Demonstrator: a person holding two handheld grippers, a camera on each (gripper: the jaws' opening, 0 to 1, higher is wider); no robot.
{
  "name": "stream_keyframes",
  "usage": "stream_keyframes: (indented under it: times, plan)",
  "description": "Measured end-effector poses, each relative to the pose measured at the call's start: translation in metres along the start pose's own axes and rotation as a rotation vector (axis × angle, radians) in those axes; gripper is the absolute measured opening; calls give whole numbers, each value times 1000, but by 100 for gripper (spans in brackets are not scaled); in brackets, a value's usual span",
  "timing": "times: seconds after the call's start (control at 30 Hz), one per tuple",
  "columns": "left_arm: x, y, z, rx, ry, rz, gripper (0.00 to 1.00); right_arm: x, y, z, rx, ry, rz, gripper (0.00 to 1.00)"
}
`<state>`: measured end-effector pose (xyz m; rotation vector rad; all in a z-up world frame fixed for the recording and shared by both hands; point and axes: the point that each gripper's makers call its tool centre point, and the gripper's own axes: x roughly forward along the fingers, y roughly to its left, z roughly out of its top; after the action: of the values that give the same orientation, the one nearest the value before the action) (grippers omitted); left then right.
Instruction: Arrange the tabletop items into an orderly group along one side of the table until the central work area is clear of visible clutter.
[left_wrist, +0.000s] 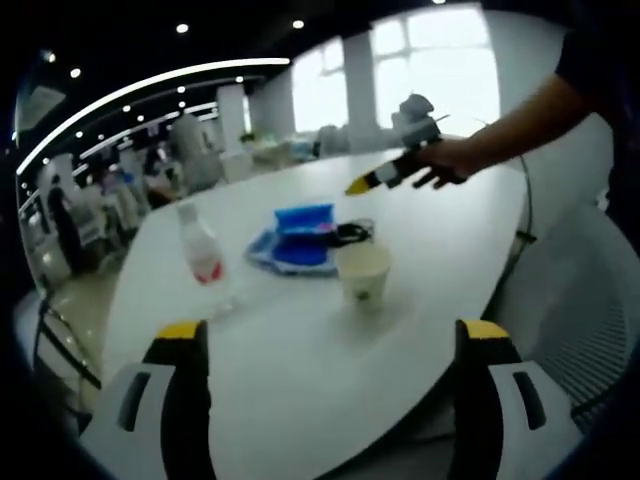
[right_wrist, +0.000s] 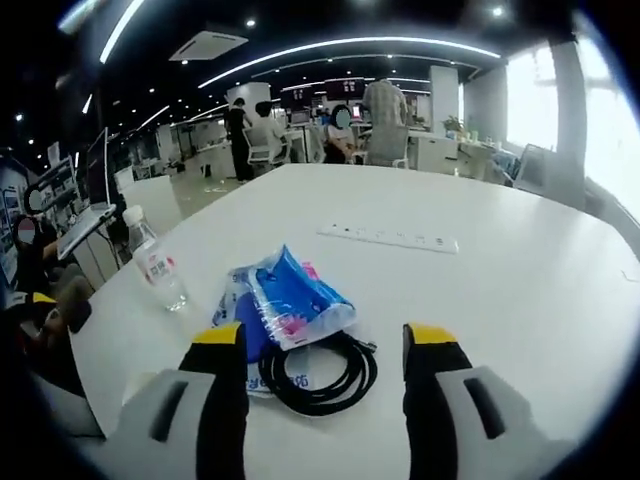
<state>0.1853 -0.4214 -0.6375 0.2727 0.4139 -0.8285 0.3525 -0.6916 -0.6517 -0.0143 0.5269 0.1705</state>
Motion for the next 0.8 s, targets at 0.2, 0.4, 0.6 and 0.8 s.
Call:
stream_keyframes:
  times: [0.2, 0.4, 0.6, 0.8]
  plan:
    - [0, 1, -1, 2, 9, 5, 99, 15, -4, 1, 13, 21, -5, 58]
    - [1, 3, -2, 6, 11, 9, 98, 30, -11, -4, 64, 40, -27, 52]
    - [1, 4, -4, 3, 23, 9, 96, 42, -14, -10, 118, 53, -37, 48]
    - [2, 5, -7, 5, 42, 10, 95, 54, -10, -13, 107, 48, -30, 45]
